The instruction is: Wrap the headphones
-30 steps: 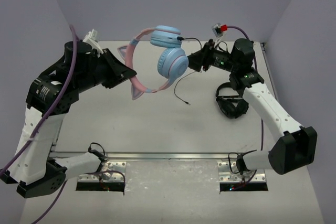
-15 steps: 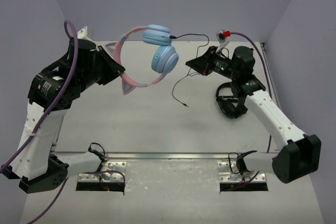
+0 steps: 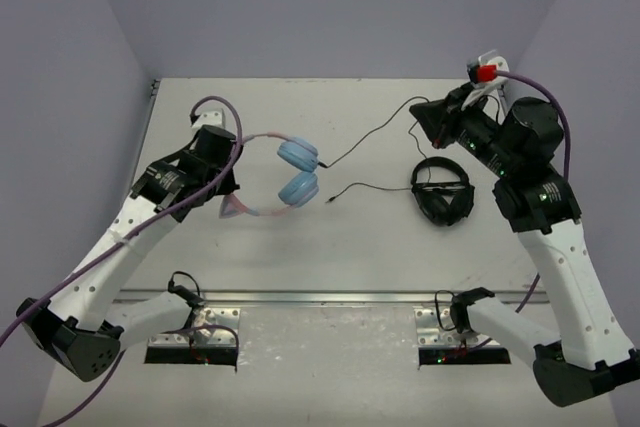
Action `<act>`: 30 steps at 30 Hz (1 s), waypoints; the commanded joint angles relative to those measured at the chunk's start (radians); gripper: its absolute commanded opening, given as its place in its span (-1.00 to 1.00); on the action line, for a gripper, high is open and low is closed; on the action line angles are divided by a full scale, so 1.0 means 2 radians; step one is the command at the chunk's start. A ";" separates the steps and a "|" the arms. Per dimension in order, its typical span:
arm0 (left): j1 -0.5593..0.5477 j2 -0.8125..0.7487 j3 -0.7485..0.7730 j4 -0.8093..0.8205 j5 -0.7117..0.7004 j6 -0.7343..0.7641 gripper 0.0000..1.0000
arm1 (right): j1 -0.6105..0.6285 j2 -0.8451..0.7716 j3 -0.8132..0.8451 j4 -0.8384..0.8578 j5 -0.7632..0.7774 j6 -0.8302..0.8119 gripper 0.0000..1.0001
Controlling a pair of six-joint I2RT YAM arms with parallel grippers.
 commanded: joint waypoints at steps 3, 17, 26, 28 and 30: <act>-0.006 0.002 -0.045 0.167 0.177 0.095 -0.99 | 0.002 0.015 0.070 -0.132 -0.138 -0.128 -0.97; -0.081 0.074 -0.001 0.212 0.353 0.188 -0.99 | 0.062 0.023 0.021 -0.172 -0.149 -0.116 -0.97; -0.103 0.077 0.028 0.203 0.417 0.202 -0.99 | 0.087 0.074 0.027 -0.210 -0.054 -0.139 -0.98; -0.107 0.076 0.036 0.200 0.423 0.200 -0.99 | 0.100 0.088 0.027 -0.215 -0.034 -0.156 -0.97; -0.110 0.076 0.041 0.196 0.425 0.199 -0.99 | 0.107 0.098 0.027 -0.220 -0.005 -0.162 -0.97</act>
